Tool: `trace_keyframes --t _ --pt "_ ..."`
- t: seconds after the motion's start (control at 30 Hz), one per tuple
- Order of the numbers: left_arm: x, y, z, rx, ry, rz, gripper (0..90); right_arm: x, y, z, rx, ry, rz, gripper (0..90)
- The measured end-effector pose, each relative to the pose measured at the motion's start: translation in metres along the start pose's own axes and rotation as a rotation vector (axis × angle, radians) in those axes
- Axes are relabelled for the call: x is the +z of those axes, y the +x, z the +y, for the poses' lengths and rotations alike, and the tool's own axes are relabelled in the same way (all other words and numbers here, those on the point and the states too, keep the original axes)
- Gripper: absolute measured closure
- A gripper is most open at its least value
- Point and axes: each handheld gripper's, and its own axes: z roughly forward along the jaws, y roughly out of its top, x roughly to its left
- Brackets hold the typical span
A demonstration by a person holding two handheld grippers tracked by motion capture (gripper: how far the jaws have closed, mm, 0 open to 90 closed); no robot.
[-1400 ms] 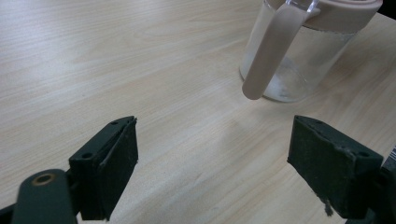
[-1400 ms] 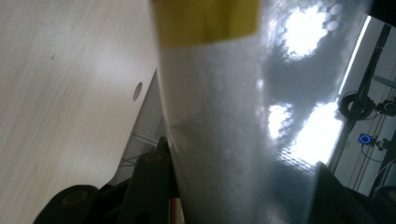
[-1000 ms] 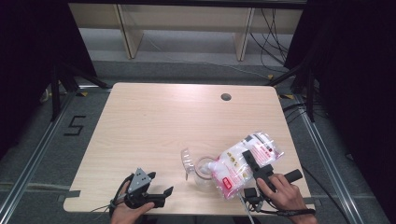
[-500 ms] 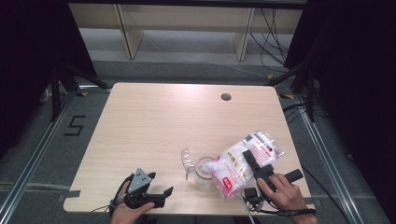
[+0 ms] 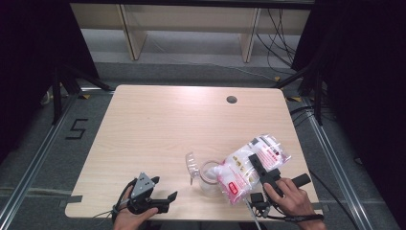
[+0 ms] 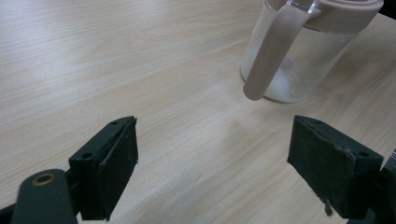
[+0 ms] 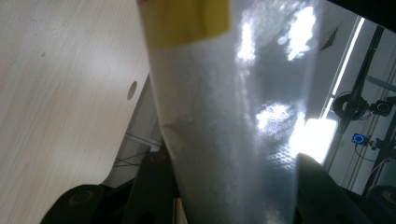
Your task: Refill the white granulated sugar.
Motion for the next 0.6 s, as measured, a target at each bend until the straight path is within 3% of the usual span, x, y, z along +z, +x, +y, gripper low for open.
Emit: trace_keyframes --t 0.57,0.6 --pt "-0.0002 -0.0004 0.0002 -0.008 -0.002 0.005 15.5 -0.0006 0.0004 -0.0003 0.013 0.006 -0.008 70.2" --pt "0.0004 0.0005 0.0001 -0.005 0.002 0.002 15.4 0.0006 -0.0007 -0.0002 -0.003 -0.006 -0.007 70.4"
